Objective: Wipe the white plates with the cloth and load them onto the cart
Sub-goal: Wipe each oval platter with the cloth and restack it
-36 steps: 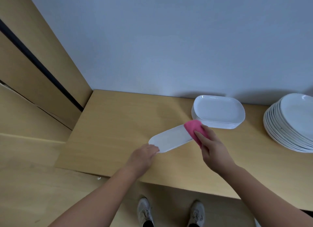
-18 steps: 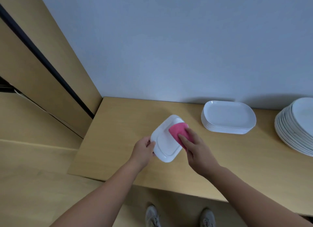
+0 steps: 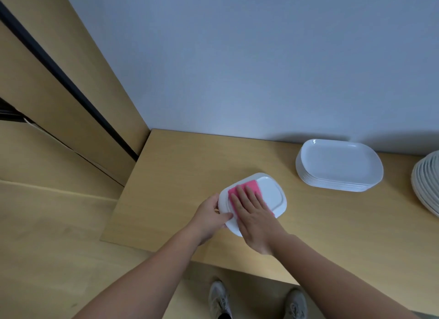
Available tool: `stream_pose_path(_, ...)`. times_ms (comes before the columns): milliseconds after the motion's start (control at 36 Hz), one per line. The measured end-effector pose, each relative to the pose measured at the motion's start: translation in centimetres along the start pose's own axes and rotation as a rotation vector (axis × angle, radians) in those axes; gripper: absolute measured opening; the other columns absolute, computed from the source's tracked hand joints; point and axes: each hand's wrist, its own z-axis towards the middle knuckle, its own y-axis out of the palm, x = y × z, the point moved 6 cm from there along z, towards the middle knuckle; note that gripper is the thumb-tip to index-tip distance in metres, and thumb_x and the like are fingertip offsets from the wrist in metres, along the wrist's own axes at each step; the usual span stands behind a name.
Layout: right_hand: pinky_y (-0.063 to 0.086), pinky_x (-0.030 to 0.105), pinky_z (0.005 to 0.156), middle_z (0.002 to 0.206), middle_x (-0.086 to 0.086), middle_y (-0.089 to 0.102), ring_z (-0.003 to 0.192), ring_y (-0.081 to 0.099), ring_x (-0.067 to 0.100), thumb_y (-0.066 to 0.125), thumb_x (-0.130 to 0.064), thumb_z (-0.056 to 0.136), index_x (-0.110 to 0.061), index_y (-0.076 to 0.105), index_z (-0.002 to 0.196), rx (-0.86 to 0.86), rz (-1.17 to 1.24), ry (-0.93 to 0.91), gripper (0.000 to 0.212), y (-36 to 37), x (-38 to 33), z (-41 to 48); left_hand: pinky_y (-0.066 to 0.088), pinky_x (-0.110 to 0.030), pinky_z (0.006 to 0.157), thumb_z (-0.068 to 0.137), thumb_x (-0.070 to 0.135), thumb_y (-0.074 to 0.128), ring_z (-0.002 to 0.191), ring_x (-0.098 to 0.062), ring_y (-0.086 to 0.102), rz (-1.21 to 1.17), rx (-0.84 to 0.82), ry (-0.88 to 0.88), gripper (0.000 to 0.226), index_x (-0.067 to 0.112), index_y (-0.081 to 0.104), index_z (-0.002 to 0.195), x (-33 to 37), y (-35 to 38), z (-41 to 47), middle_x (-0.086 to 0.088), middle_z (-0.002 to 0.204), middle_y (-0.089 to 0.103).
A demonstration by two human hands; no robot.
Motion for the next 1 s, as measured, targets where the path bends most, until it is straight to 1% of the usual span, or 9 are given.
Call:
stream_pose_path(83, -0.028, 0.036, 0.112, 0.155, -0.002, -0.026, 0.136, -0.04, 0.015, 0.015, -0.035, 0.102, -0.022, -0.023, 0.144, -0.026, 0.01, -0.004, 0.059, 0.6, 0.1, 0.1, 0.052, -0.024, 0.062, 0.087, -0.001, 0.063, 0.086, -0.013, 0.065, 0.033, -0.013, 0.009, 0.044, 0.018, 0.058, 0.126, 0.1, 0.4, 0.1, -0.004, 0.109, 0.068)
stream_pose_path(194, -0.026, 0.03, 0.112, 0.156, -0.004, -0.022, 0.139, -0.034, 0.014, 0.018, -0.033, 0.103, -0.023, -0.018, 0.149, -0.028, 0.034, -0.057, 0.059, 0.5, 0.1, 0.3, 0.058, -0.029, 0.082, 0.084, -0.002, 0.067, 0.101, -0.016, 0.067, 0.062, -0.032, 0.039, 0.053, 0.02, 0.055, 0.131, 0.0, 0.3, 0.1, -0.002, 0.116, 0.069)
stream_pose_path(278, -0.025, 0.028, 0.112, 0.159, -0.005, -0.014, 0.143, -0.027, 0.016, 0.023, -0.03, 0.102, -0.02, -0.007, 0.153, -0.012, 0.053, -0.081, 0.06, 0.0, 0.0, 1.4, 0.056, -0.026, 0.077, 0.08, -0.001, 0.072, 0.096, -0.013, 0.068, 0.043, -0.003, 0.06, 0.056, 0.019, 0.057, 0.13, 0.0, 0.4, 0.3, -0.003, 0.113, 0.07)
stream_pose_path(361, -0.018, 0.03, 0.116, 0.162, -0.005, 0.004, 0.149, -0.01, 0.017, 0.026, -0.029, 0.103, -0.021, 0.008, 0.155, -0.004, 0.07, -0.094, 0.056, -0.6, 0.5, 2.5, 0.055, -0.028, 0.072, 0.079, -0.002, 0.072, 0.09, -0.013, 0.067, 0.051, 0.015, 0.065, 0.053, 0.018, 0.058, 0.126, 0.0, 0.3, 0.4, -0.006, 0.11, 0.071)
stream_pose_path(500, -0.002, 0.042, 0.12, 0.152, -0.005, 0.031, 0.145, 0.018, 0.019, 0.029, -0.028, 0.102, -0.02, 0.027, 0.151, 0.027, 0.036, -0.115, 0.05, -1.4, 2.3, 3.7, 0.056, -0.03, 0.069, 0.081, -0.006, 0.068, 0.095, -0.02, 0.066, 0.07, 0.028, 0.051, 0.051, 0.015, 0.058, 0.126, -0.5, 0.0, 0.4, -0.007, 0.11, 0.068)
stream_pose_path(611, -0.007, 0.034, 0.119, 0.154, -0.006, 0.027, 0.146, 0.009, 0.017, 0.024, -0.028, 0.104, -0.024, 0.024, 0.151, 0.037, 0.109, 0.045, 0.047, -1.1, 5.7, 3.8, 0.058, -0.035, 0.071, 0.08, -0.005, 0.068, 0.1, -0.023, 0.065, 0.074, 0.04, 0.051, 0.051, 0.021, 0.059, 0.122, -0.8, 0.0, 0.3, -0.006, 0.112, 0.068)
stream_pose_path(778, -0.005, 0.037, 0.12, 0.161, -0.008, 0.008, 0.148, -0.005, 0.018, 0.018, -0.034, 0.104, -0.027, 0.011, 0.154, -0.007, 0.132, 0.194, 0.051, -0.1, 8.8, 3.4, 0.051, -0.023, 0.063, 0.079, -0.003, 0.068, 0.084, -0.013, 0.064, 0.074, 0.06, 0.027, 0.048, 0.024, 0.062, 0.118, -1.2, -0.3, 0.4, 0.002, 0.101, 0.07)
stream_pose_path(917, 0.007, 0.039, 0.121, 0.162, 0.003, 0.007, 0.149, 0.003, 0.02, 0.029, -0.026, 0.103, -0.018, 0.011, 0.155, 0.076, 0.254, 0.348, 0.056, -0.2, 10.1, 2.3, 0.05, -0.022, 0.062, 0.078, -0.002, 0.068, 0.076, -0.006, 0.063, 0.069, 0.053, 0.021, 0.049, 0.025, 0.062, 0.119, -1.4, -0.2, 0.2, 0.004, 0.097, 0.07)
stream_pose_path(1000, 0.002, 0.04, 0.12, 0.162, 0.006, -0.002, 0.149, -0.004, 0.023, 0.022, -0.024, 0.104, -0.009, -0.002, 0.153, 0.053, 0.174, 0.329, 0.057, 0.7, 9.6, 1.5, 0.051, -0.023, 0.06, 0.08, -0.007, 0.065, 0.07, -0.003, 0.06, 0.041, 0.054, 0.014, 0.048, 0.024, 0.063, 0.116, -1.7, 0.0, 0.2, 0.002, 0.096, 0.069)
